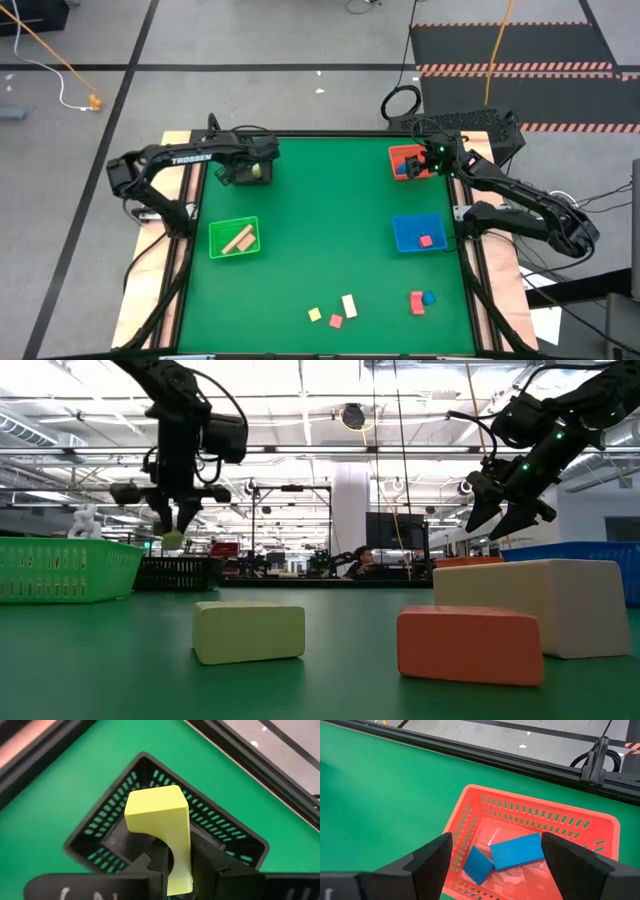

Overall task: Sort & place blocks by color
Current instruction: Put the yellow green block into the black bin

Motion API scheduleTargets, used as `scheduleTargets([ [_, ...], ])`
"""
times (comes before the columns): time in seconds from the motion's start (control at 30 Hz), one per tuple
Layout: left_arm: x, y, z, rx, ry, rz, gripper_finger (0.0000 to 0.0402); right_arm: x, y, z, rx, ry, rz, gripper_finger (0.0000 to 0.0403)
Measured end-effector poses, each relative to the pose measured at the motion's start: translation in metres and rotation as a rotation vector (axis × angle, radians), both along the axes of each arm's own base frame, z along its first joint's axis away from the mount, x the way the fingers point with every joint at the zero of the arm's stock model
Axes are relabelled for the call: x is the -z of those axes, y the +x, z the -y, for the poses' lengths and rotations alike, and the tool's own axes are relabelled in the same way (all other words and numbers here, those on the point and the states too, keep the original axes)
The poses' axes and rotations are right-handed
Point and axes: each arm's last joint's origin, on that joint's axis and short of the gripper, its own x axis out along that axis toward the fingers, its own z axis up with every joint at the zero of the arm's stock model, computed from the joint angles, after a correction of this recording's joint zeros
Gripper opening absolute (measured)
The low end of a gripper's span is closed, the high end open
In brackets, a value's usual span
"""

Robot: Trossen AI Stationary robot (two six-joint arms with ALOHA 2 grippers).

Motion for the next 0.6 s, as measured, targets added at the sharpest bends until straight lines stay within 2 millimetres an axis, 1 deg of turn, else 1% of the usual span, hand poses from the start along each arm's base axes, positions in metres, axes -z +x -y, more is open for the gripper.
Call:
scheduleTargets([
  [0.1,0.0031,-0.0049,-0.0027,0.003,-0.010,-0.015,0.0077,0.0000,0.0000,0.0000,0.000,0.000,0.000,0.0297],
  [0.2,0.0042,-0.0037,-0.0060,0.025,-0.002,-0.010,0.0116,0.0000,0.0000,0.0000,0.000,0.000,0.000,0.0297],
  [0.3,0.0040,-0.0033,-0.0083,0.057,0.002,-0.015,0.0174,0.0000,0.0000,0.0000,0.000,0.000,0.000,0.0297],
  [0.47,0.0031,-0.0034,-0.0108,0.072,0.039,-0.038,0.0293,0.0000,0.0000,0.0000,0.000,0.000,0.000,0.0297],
  [0.53,0.0001,-0.0028,-0.0094,0.079,0.035,-0.006,0.0336,0.0000,0.0000,0.0000,0.000,0.000,0.000,0.0297],
  [0.6,-0.0050,0.0005,-0.0052,0.108,0.028,0.054,0.0369,0.0000,0.0000,0.0000,0.000,0.000,0.000,0.0297],
])
